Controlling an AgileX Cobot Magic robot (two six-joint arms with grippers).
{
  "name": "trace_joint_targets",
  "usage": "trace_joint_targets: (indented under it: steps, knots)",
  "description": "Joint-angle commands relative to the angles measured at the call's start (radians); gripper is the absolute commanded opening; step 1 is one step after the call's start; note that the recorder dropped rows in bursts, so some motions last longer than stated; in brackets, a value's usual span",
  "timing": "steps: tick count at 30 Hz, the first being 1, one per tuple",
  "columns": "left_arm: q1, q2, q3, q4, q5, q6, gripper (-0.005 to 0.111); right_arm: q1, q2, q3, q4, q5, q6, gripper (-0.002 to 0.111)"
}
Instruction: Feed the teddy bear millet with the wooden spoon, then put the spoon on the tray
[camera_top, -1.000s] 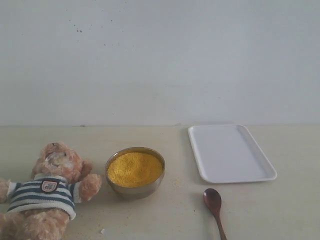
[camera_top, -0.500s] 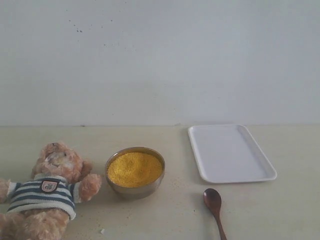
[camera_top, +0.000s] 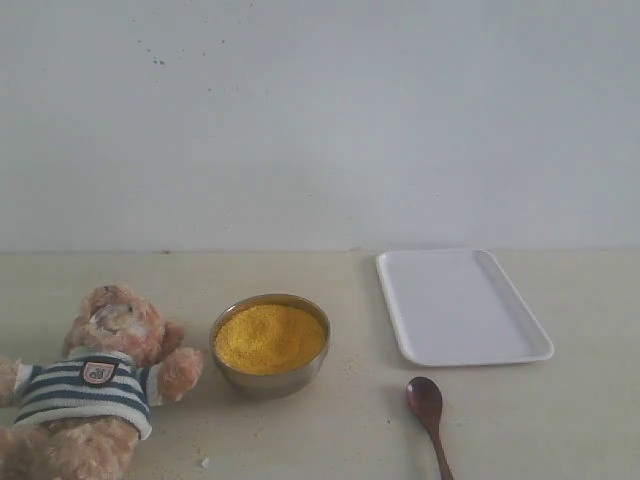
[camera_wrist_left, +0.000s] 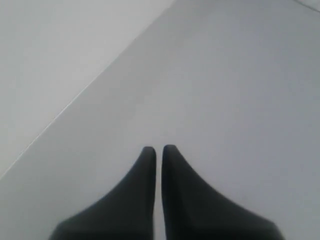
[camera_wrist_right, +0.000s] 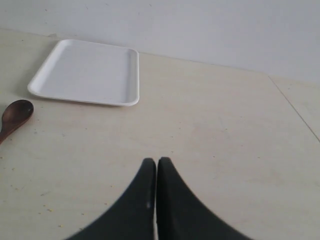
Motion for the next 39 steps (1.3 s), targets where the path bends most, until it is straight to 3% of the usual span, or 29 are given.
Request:
trace_joint_targets:
  steps: [1,5,8,11,13,18,22,23,25,26,27,28,32,39]
  knots:
    - [0.002,0.335,-0.342,0.261,0.308,0.153,0.004,0.002,-0.005,-0.001,-0.001,-0.008,-0.003,0.000]
    - [0.002,0.740,-0.690,0.268,1.036,0.188,0.004,0.002,-0.005,-0.001,-0.001,-0.008,-0.003,0.000]
    - [0.002,1.042,-0.878,0.238,1.522,0.189,0.004,0.002,-0.005,-0.001,-0.001,-0.008,-0.003,0.000]
    - [0.002,1.251,-0.962,0.193,1.842,0.277,0.004,0.002,-0.005,-0.001,-0.001,-0.008,-0.003,0.000]
    - [0.002,1.323,-0.959,0.146,1.930,0.338,0.004,0.002,-0.005,-0.001,-0.001,-0.008,-0.003,0.000]
    - [0.052,1.349,-0.870,0.072,1.845,0.362,0.004,0.002,-0.005,-0.001,-0.001,-0.008,-0.003,0.000]
    - [0.171,1.351,-0.700,0.112,1.672,0.381,0.004,0.002,-0.005,-0.001,-0.001,-0.008,-0.003,0.000]
    - [0.178,1.353,-0.667,0.083,1.626,0.382,0.004,0.002,-0.005,-0.001,-0.001,-0.008,-0.003,0.000]
    - [0.174,1.353,-0.597,-0.087,1.536,0.542,0.007,0.002,-0.005,-0.001,-0.001,-0.008,-0.003,0.000]
    - [0.173,1.353,-0.561,-0.247,1.508,0.712,0.014,0.002,-0.005,-0.001,-0.001,-0.008,-0.003,0.000]
    - [0.173,1.353,-0.548,-0.309,1.492,0.799,0.020,0.002,-0.005,-0.001,-0.001,-0.008,-0.003,0.000]
    - [0.173,1.353,-0.531,-0.363,1.460,0.879,0.034,0.002,-0.005,-0.001,-0.001,-0.008,-0.003,0.000]
    - [0.173,1.355,-0.481,-0.369,1.350,0.817,0.110,0.002,-0.005,-0.001,-0.001,-0.008,-0.003,0.000]
    - [0.173,1.383,-0.439,-0.369,1.348,0.805,0.108,0.002,-0.005,-0.001,-0.001,-0.008,-0.003,0.000]
